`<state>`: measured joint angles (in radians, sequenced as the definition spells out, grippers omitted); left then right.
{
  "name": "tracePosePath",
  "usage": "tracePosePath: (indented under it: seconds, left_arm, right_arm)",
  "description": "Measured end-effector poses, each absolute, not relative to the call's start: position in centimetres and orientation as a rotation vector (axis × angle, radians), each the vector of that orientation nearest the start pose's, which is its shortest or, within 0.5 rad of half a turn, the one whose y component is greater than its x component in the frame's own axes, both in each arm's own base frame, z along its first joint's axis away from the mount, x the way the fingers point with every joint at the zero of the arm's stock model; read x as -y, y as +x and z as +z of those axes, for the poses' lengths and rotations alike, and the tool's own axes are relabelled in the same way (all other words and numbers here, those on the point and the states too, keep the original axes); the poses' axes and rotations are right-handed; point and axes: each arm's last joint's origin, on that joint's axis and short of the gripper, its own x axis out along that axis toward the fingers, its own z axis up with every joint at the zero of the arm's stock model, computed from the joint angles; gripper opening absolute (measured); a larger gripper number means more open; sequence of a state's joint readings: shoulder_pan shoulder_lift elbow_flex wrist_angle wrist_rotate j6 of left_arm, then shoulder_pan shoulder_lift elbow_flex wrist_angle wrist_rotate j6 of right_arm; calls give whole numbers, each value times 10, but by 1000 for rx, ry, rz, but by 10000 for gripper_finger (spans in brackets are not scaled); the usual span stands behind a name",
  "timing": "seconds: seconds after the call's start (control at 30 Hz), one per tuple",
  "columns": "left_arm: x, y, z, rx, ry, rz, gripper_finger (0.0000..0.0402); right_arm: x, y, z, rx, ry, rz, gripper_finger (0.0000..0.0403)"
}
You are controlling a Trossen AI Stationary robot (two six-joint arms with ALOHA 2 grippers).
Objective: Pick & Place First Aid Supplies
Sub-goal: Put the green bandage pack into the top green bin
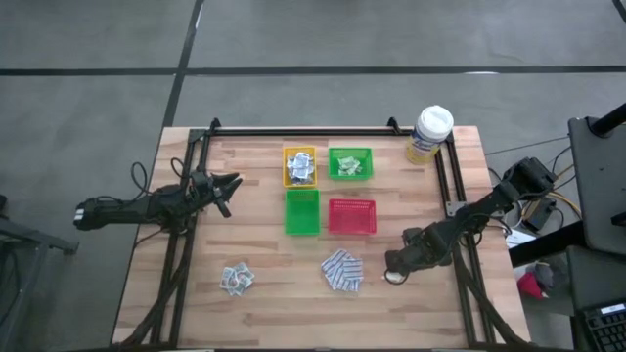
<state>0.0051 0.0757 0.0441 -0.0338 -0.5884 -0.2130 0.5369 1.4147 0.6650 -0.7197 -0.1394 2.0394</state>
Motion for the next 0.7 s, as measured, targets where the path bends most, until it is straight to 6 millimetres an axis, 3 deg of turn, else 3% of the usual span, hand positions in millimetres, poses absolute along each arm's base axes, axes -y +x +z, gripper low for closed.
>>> tracePosePath:
  seconds: [0.27,0.7]
  left_arm:
    - [-17,95,170,0,-187,597,108]
    - [-17,95,170,1,-192,598,108]
  right_arm:
    - [-109,175,142,-1352,1285,-1059,110]
    - [-109,175,136,-1344,1308,-1028,69]
